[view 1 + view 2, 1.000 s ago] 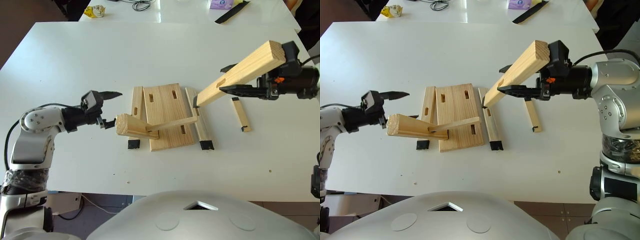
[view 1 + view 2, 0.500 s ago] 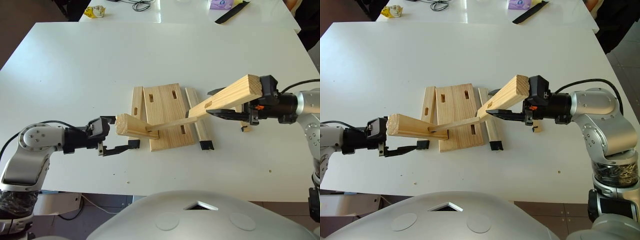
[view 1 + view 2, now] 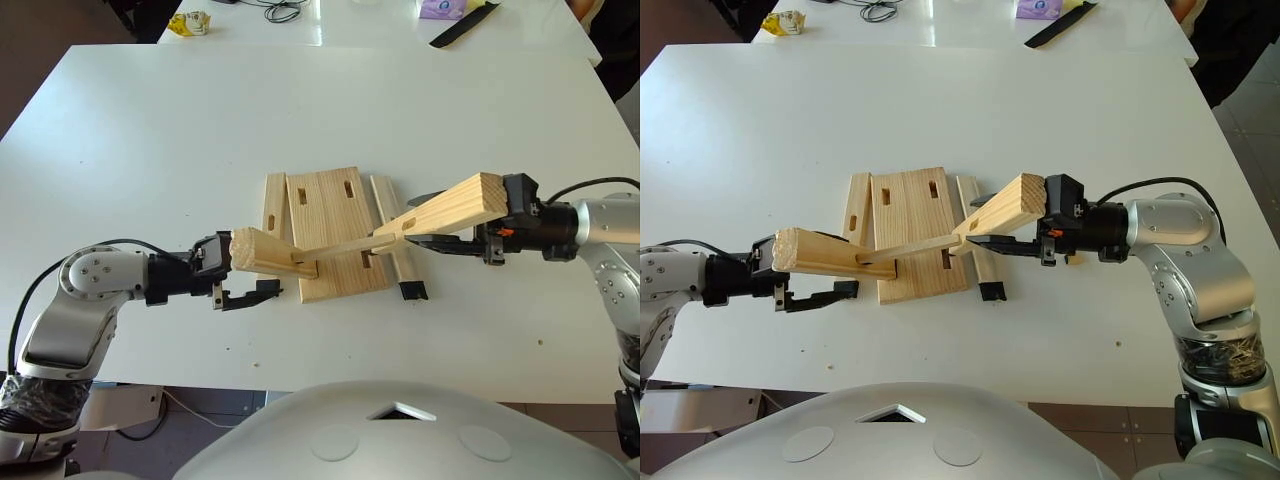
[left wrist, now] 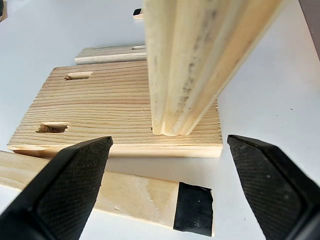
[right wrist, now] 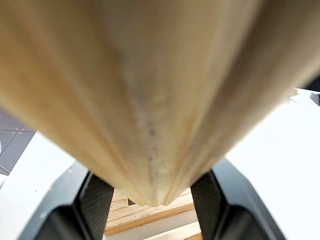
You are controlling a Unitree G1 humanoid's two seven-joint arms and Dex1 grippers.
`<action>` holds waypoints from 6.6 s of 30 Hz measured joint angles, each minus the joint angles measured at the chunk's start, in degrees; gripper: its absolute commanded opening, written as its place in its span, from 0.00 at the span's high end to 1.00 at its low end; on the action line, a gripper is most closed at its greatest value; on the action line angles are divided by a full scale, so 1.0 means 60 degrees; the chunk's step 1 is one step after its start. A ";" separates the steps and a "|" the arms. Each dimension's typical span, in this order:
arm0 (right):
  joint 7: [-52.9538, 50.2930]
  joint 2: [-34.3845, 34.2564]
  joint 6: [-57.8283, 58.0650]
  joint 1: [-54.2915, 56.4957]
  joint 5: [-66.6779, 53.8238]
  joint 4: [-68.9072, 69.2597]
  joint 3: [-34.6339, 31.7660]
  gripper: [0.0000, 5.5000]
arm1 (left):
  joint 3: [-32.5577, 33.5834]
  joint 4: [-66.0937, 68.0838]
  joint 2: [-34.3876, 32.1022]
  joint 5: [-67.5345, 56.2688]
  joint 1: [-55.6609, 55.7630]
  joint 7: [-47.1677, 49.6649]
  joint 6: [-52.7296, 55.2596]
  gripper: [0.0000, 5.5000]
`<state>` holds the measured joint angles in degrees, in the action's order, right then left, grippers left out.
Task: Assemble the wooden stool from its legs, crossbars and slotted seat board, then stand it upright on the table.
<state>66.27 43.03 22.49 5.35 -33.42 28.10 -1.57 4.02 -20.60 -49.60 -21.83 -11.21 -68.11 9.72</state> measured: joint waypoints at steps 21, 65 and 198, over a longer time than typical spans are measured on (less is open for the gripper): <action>0.0076 -0.0051 -0.0436 -0.0410 -0.0060 -0.0316 0.0241 0.63 | -0.0254 0.0574 0.0026 0.0211 0.0557 0.0085 -0.0296 0.22; 0.0171 0.0371 -0.0726 -0.0851 -0.0416 0.0155 0.0424 0.63 | -0.0996 -0.0035 0.0704 0.0770 0.0578 0.1910 0.0431 0.22; -0.0334 -0.0255 -0.1141 0.2165 0.3281 -0.3579 0.2716 0.23 | -0.0198 0.0612 0.0848 0.0747 0.0973 0.1836 -0.0026 0.22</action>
<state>64.27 41.50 15.64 18.34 -13.73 6.62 14.72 2.83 -16.93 -44.51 -17.35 -5.37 -57.09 9.57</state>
